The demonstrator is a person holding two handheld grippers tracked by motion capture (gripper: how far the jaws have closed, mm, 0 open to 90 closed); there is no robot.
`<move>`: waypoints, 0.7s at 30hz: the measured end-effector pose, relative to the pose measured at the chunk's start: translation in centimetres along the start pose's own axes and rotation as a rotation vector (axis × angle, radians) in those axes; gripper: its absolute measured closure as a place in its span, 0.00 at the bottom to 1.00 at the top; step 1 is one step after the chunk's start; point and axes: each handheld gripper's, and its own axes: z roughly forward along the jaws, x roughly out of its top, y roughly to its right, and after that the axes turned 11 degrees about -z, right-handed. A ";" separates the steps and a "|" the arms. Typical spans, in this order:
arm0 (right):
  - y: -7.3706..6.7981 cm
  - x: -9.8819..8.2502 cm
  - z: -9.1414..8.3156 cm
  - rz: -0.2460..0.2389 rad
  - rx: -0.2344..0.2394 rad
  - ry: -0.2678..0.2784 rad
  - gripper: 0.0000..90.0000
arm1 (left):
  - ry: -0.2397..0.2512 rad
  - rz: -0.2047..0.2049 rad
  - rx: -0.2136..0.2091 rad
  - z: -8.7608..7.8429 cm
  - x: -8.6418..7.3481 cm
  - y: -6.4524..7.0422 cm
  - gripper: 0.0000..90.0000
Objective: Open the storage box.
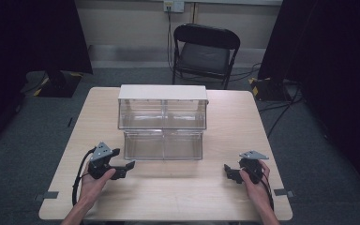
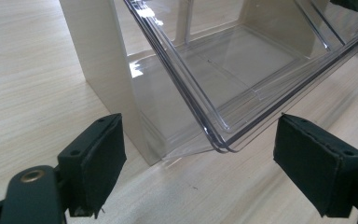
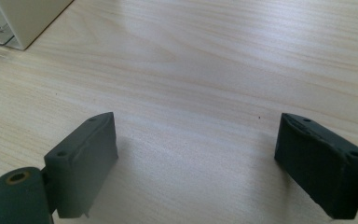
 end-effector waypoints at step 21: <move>0.0 0.0 0.0 0.000 0.000 0.000 0.14 | 0.001 0.007 -0.003 -0.2 0.2 0.2 0.18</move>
